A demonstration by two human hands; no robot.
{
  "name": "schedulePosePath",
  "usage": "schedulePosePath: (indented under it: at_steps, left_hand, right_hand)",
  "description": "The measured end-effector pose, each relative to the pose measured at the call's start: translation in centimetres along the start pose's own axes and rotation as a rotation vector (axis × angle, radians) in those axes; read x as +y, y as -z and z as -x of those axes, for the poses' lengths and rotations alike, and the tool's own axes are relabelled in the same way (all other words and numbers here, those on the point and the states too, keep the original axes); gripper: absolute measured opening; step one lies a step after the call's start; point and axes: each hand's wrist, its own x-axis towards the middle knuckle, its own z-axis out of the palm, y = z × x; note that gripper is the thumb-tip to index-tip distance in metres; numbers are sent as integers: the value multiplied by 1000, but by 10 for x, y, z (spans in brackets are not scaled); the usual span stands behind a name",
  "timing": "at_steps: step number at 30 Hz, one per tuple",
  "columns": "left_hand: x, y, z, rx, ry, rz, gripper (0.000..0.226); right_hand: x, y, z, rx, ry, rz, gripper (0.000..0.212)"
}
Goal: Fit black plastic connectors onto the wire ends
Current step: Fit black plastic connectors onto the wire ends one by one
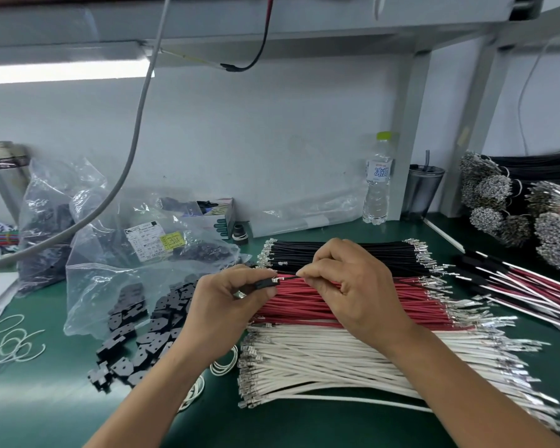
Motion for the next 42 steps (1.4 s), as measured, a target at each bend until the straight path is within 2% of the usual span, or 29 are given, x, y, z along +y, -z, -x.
schedulePosePath:
  at_steps: [8, 15, 20, 27, 33, 39, 42]
  left_hand:
    - [5, 1, 1, -63, -14, -23, 29]
    - [9, 6, 1, -122, -24, -127, 22]
    - [11, 3, 3, -145, -98, -320, 22]
    - [12, 5, -1, -126, -37, -195, 28]
    - [19, 6, 2, -106, -62, -202, 37]
    - [17, 4, 2, -110, -90, -208, 36]
    - [14, 4, -2, -48, -21, -96, 31]
  right_hand:
    - [-1, 4, -2, -59, -5, -42, 11]
    - [-3, -4, 1, -181, -227, -277, 15]
    - [-12, -8, 2, -189, -66, -82, 10]
    - [-12, -9, 0, -196, -199, -231, 8]
    - [-21, -15, -3, -154, -126, -145, 6]
    - [-21, -19, -1, -150, -87, -87, 8]
    - [-22, -17, -7, -34, -19, 132, 10]
